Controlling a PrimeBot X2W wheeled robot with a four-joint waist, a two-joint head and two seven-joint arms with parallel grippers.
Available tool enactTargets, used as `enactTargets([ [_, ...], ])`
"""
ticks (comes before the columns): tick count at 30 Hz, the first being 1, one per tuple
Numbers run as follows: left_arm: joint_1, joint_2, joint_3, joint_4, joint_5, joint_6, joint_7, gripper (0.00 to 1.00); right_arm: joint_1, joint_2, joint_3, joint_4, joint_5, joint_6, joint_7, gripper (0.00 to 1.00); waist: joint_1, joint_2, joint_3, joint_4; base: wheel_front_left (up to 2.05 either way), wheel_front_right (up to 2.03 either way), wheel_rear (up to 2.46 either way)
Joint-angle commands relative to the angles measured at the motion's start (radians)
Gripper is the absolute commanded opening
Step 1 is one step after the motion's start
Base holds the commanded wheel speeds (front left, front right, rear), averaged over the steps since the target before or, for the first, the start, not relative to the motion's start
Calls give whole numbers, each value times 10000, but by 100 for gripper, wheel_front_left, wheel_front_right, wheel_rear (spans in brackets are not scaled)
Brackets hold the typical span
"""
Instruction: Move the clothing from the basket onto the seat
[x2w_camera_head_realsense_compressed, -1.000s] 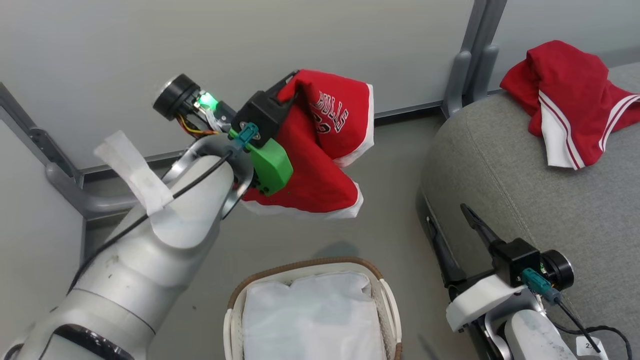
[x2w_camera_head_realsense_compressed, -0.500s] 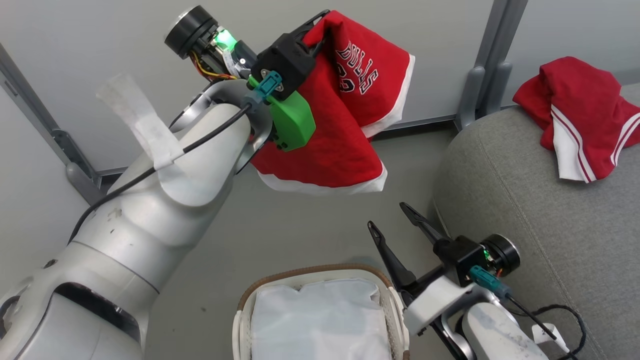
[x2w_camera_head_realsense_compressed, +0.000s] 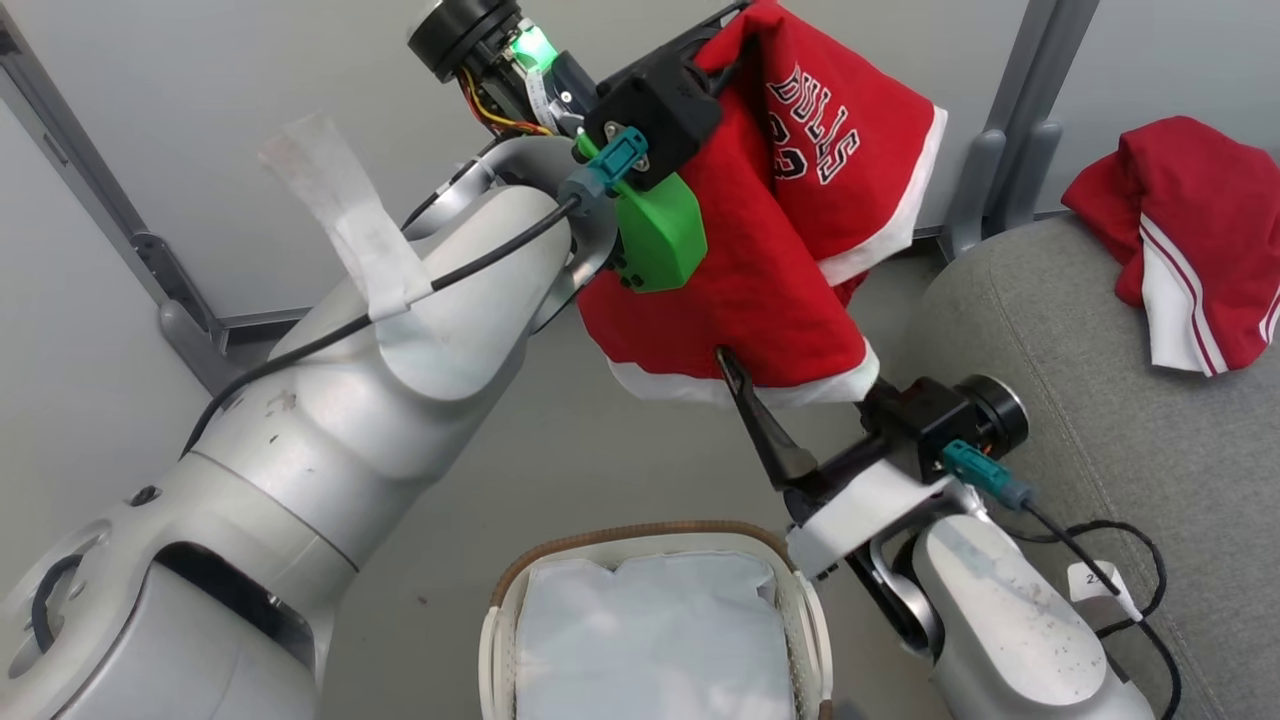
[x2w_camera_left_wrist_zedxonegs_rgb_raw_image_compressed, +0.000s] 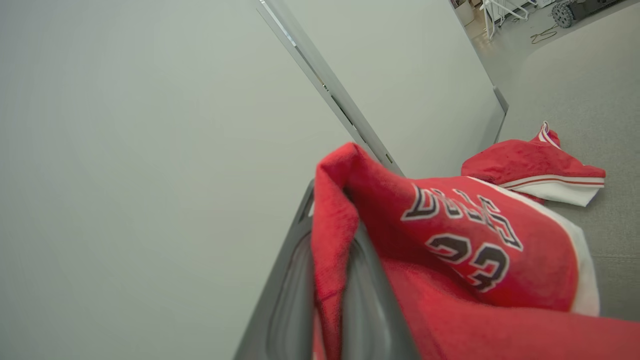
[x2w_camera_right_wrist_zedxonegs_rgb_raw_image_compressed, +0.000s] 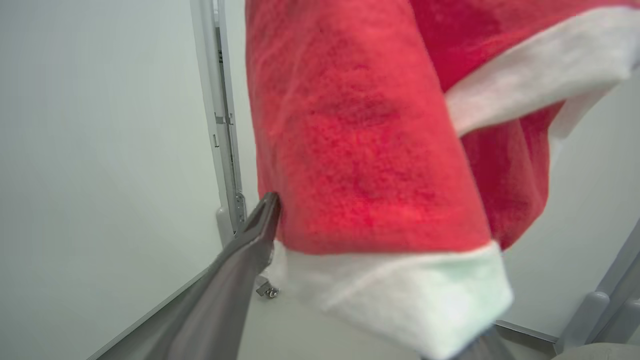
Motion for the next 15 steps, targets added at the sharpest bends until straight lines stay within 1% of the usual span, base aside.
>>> enactTargets([
  [1, 115, -64, -54, -80, -61, 21, -3, 0, -109, -39, -98, -184, 85, -14, -21, 100, 1, 0, -9, 12, 0, 0, 0],
  [3, 232, -72, -90, -134, -91, 21, -5, 0, -179, -39, -242, -436, 37, -14, -21, 100, 1, 0, -26, 20, 0, 0, 0],
  [4, 299, -77, -94, -175, -126, 20, -4, 0, -215, -37, -294, -524, -47, -14, -21, 86, 1, 0, -37, 23, 0, 0, 0],
  [5, 334, -79, -94, -212, -116, 20, -4, 0, -247, -37, -343, -598, -118, -14, -21, 45, 1, 0, -45, 27, 0, 0, 0],
  [7, 439, -84, -94, -308, -163, 20, -4, 0, -274, -37, -462, -631, -270, -14, -21, 22, 1, 0, -61, 40, 0, 0, 0],
  [9, 573, -86, -6, -394, -241, 50, -4, 0, -353, -36, -535, -624, -396, -14, -21, 0, 1, 0, -70, 52, 0, 0, 0],
  [15, 1197, 5, 260, -423, -541, 138, -1, 0, -399, -36, -734, -690, -702, -14, -21, 0, 1, 0, -77, 54, 0, 0, 0],
])
